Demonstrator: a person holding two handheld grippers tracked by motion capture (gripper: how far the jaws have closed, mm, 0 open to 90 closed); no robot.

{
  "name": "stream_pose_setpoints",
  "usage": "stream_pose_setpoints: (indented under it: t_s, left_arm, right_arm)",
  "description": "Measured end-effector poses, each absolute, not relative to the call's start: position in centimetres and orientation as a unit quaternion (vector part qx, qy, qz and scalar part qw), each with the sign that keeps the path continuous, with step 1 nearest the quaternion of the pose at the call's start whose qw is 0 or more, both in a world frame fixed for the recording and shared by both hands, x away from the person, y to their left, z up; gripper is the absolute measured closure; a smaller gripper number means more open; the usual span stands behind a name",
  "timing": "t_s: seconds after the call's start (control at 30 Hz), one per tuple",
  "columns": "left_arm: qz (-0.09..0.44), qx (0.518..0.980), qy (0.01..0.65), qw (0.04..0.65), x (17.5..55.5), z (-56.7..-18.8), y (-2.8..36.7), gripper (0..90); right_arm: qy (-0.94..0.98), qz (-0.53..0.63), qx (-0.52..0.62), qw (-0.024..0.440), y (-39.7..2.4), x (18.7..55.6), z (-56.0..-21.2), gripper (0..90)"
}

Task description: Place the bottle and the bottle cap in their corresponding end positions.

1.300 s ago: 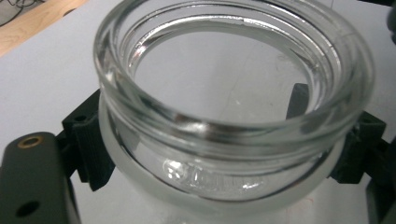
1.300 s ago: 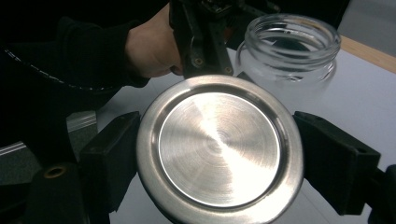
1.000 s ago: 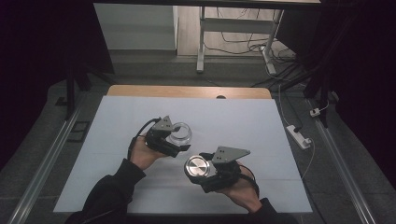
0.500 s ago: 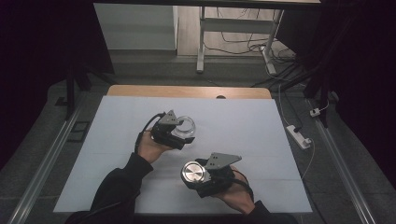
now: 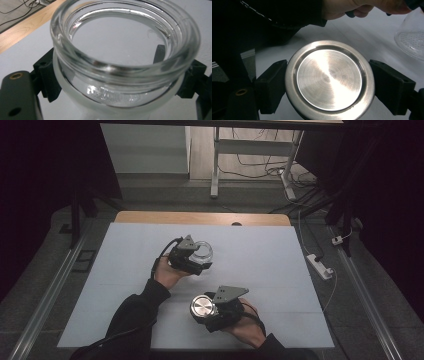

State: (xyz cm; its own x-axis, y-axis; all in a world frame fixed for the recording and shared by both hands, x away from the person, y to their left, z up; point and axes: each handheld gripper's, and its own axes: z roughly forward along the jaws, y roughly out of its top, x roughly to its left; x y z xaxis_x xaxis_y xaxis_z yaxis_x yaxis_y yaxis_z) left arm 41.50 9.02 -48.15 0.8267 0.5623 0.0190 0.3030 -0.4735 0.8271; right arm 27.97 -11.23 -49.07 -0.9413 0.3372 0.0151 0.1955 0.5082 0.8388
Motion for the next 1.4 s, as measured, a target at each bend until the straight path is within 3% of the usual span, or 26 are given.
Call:
stream_pose_setpoints:
  t_s: [1.4]
  left_arm:
    - [0.162, 0.838, 0.286, 0.435, 44.2, -51.9, 8.5, 14.9]
  right_arm:
    - [0.885, 0.421, 0.178, 0.088, -9.6, 30.8, -53.7, 18.1]
